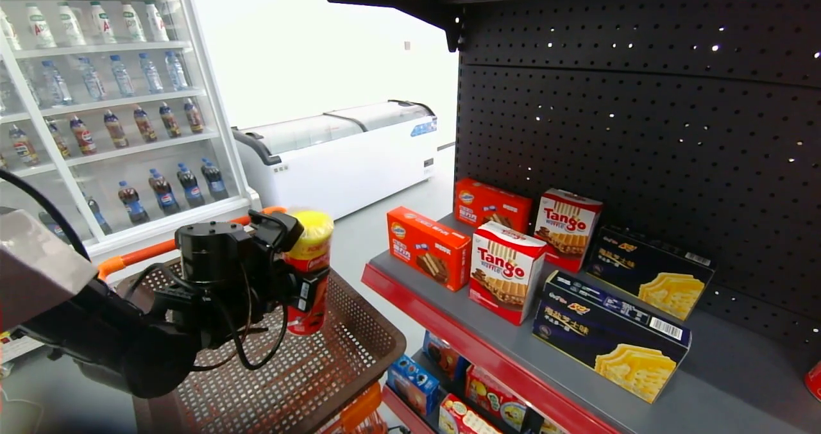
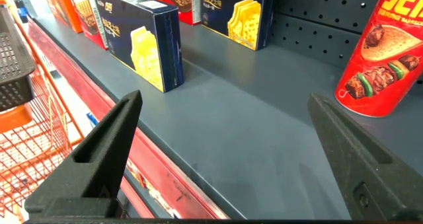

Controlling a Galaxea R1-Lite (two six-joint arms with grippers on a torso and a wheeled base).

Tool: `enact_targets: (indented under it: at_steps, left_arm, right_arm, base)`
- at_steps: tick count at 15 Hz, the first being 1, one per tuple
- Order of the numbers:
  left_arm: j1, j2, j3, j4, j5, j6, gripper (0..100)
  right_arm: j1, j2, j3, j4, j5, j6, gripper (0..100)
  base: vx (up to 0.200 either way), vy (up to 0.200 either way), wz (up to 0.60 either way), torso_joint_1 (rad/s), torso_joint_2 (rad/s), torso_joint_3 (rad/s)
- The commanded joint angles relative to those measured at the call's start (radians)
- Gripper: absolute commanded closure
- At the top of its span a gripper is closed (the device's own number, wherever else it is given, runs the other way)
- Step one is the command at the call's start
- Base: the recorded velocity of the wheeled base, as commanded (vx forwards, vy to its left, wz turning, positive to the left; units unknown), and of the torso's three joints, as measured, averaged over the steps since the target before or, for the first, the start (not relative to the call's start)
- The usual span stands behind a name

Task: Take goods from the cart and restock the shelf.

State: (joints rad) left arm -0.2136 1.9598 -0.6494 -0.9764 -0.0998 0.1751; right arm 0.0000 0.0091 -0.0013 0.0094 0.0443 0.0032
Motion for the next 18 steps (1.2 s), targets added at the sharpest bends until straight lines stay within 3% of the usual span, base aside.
enact_targets:
  at_steps: [1,5,8,13,18]
  left_arm:
    - [-0.003,-0.116,-0.012,0.027,-0.005,-0.009,100]
    - [-0.021,-0.226,-0.018,0.114,-0.021,-0.017,100]
    - [-0.041,-0.368,-0.026,0.251,-0.066,-0.069,100]
    - [-0.073,-0.426,-0.061,0.300,-0.067,-0.071,100]
    - [-0.155,-0.487,-0.067,0.381,-0.069,-0.066,100]
  right_arm:
    - [0.000,0.002,0.000,0.000,0.000,0.000,0]
    - [0.000,0.002,0.000,0.000,0.000,0.000,0]
    - [0.000,0.002,0.000,0.000,0.000,0.000,0]
    - [0.000,0.002,0.000,0.000,0.000,0.000,0]
    - [0.000,0.002,0.000,0.000,0.000,-0.002,0]
  base:
    - [0.000,0.000,0.00,0.000,0.00,0.000]
    - [0.000,0.000,0.00,0.000,0.00,0.000]
    - [0.000,0.000,0.00,0.000,0.00,0.000]
    - [0.000,0.000,0.00,0.000,0.00,0.000]
    - [0.000,0.000,0.00,0.000,0.00,0.000]
